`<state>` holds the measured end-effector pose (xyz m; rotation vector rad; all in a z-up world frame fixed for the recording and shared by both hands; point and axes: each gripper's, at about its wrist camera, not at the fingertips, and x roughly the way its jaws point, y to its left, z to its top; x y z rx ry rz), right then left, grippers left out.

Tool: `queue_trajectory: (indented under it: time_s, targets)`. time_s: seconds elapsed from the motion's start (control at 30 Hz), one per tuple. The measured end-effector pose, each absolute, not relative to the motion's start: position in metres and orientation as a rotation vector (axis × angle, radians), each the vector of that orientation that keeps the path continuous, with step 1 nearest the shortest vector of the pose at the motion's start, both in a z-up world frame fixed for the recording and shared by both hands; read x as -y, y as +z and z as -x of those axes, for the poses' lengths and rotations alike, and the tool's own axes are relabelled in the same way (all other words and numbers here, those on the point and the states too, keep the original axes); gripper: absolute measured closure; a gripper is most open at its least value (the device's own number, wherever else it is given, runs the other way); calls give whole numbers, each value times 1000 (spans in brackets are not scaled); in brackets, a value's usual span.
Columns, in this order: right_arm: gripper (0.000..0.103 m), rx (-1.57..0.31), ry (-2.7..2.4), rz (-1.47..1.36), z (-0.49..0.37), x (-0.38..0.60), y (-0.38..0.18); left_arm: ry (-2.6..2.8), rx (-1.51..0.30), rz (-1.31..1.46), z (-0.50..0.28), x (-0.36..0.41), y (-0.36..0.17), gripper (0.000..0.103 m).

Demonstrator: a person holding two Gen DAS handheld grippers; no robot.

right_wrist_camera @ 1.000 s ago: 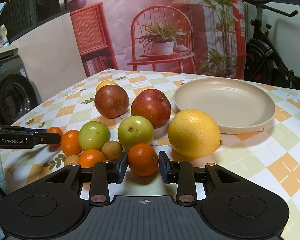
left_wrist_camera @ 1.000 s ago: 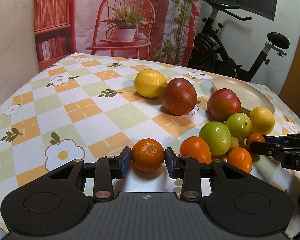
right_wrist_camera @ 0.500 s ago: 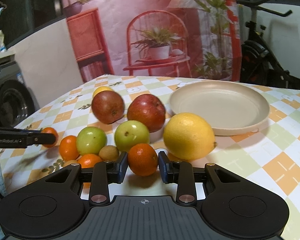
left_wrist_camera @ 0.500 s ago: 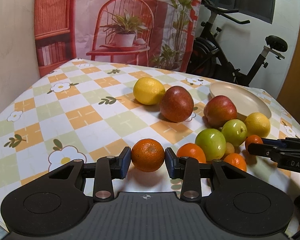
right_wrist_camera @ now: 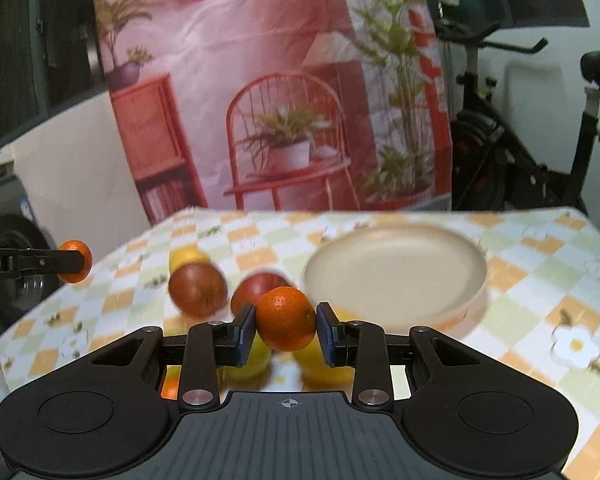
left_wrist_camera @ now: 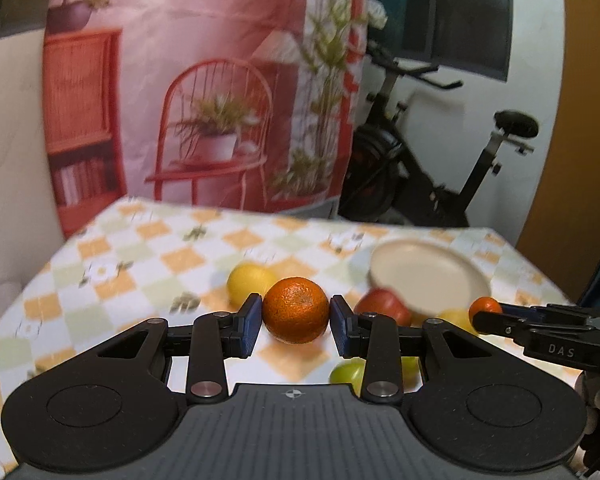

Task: Organize fruits
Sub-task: 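Carry both tangerines over the beige plate and open both tools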

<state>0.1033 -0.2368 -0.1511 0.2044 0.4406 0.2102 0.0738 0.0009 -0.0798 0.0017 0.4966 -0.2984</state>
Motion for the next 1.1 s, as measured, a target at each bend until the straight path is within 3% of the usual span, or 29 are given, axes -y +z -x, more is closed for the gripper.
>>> queue_trajectory:
  time_s: [0.4,1.1]
  targets:
    - [73,-375,143,-208,-140,291,-120,-393,-441,13,-115,50,-53,64]
    - [73,-538,45,-176,-257,352,-176,-537,-689,-121,-260,156,-122,64]
